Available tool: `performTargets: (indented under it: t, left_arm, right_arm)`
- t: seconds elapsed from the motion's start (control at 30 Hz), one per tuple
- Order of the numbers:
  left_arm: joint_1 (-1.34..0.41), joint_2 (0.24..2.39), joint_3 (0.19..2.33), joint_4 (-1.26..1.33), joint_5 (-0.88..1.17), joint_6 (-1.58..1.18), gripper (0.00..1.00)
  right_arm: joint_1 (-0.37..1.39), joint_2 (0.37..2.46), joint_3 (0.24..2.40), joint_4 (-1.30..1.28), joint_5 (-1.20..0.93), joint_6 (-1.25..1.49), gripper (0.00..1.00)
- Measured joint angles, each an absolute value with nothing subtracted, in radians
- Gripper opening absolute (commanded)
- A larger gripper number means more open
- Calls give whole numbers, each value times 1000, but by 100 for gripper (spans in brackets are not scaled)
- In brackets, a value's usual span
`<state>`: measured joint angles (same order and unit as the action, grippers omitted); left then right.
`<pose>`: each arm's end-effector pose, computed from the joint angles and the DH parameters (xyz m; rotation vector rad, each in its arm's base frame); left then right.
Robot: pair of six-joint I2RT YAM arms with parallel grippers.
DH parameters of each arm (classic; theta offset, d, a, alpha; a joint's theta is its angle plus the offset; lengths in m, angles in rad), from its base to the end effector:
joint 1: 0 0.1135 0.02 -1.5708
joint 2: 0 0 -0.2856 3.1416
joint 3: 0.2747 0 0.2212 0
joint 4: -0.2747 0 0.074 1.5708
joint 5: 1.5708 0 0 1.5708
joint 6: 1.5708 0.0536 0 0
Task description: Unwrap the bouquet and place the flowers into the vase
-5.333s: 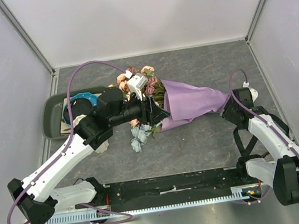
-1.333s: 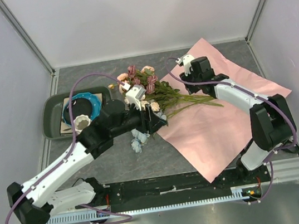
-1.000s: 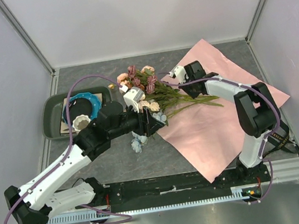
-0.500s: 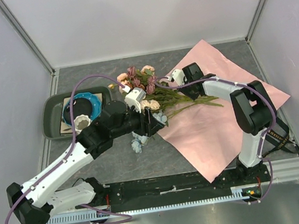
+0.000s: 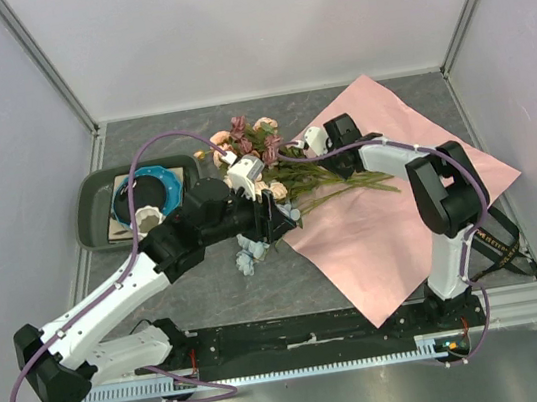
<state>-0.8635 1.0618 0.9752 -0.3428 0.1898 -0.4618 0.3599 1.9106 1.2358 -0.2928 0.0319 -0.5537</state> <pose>0.1309 -0.1687 0.3515 0.5562 2.0751 -1.0078 0.3668 0.1362 0.1916 -1.1098 2.2867 -0.1169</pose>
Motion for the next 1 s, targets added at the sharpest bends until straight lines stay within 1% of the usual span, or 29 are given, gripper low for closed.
performTargets:
  t: [0.03,0.13,0.33,0.37,0.4,0.47,0.5,0.53,0.73,1.0]
  left_arm:
    - [-863,1065,977,-343,191,-461,60]
    - [-863,1076,983,-343,194,-461,60]
    - [-863,1080,990,-343,194,-460,60]
    - [-863,1080,990,-343,194,-460,60]
    - [-863,1080,990,-343,195,-460,60]
    - [-863,1080,991,-343,196,-460,60]
    - [-863,1080,991,-343,196,-460,60]
    - [-863,1080,991,-343,197,-460,60]
    - [-863,1079,991,-343,197,-460,60]
    - [-863,1076,1005,-343,196,-460,60]
  right_arm:
    - [360,1916,1241,-293,33,-560,37]
    - [360,1933,1261,-299,34,-580,29]
    - [366,1956,1273,-301,31,-617,25]
    - [366,1956,1274,-302,28,-623,22]
    - [366,1958,1276,-305,26,-627,14]
    - [368,1961,1280,-309,24,-644,7]
    - [369,1961,1280,-309,23,-652,2]
    - [371,1962,1281,-310,26,-659,0]
    - [405,1930,1281,-313,97,-684,0]
    - [497,1691,1219,-280,259,-783,0]
